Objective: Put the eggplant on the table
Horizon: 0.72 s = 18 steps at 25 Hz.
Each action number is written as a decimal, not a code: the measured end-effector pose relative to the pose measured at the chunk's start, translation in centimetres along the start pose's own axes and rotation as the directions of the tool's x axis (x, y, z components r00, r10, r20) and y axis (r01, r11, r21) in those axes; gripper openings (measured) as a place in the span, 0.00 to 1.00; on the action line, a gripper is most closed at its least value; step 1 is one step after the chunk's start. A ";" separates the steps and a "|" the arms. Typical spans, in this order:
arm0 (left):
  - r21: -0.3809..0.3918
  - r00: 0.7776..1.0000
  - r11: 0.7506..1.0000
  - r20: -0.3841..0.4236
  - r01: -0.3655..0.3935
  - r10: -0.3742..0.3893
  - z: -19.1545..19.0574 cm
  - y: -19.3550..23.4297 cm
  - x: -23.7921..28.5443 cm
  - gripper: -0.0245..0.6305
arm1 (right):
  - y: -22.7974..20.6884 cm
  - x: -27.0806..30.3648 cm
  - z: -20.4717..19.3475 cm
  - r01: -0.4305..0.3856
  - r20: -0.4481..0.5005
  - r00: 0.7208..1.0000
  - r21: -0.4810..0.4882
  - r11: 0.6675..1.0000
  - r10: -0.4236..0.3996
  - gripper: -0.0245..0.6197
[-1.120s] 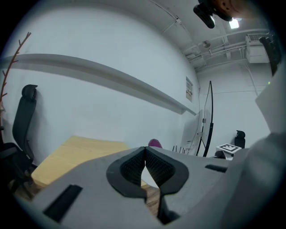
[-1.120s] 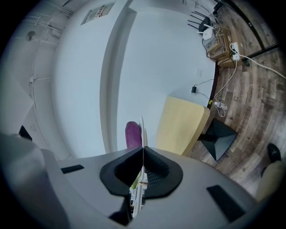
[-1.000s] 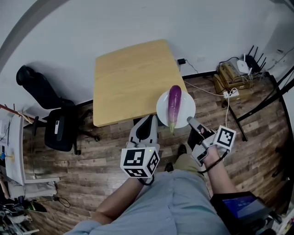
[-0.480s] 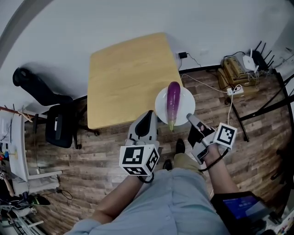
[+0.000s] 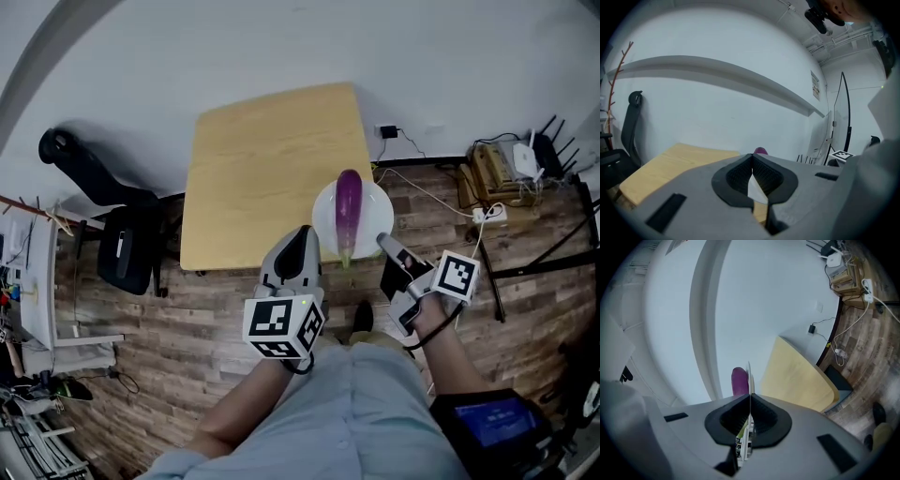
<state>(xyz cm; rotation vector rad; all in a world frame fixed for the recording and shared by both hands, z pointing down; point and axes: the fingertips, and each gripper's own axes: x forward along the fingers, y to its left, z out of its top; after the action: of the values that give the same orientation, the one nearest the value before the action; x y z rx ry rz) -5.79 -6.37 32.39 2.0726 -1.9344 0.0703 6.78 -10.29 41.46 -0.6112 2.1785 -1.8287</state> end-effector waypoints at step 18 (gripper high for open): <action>-0.019 0.997 0.997 0.026 -0.073 0.074 2.5 5.1 4.7 0.05 | -0.4 7.4 3.9 -0.018 -0.059 0.998 0.002 1.000 0.018 0.05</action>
<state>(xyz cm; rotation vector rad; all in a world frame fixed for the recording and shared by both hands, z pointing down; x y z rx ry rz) -10.76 -11.77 32.05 2.0007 -2.0190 0.0418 1.96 -17.12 41.76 -0.5428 2.2122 -1.8618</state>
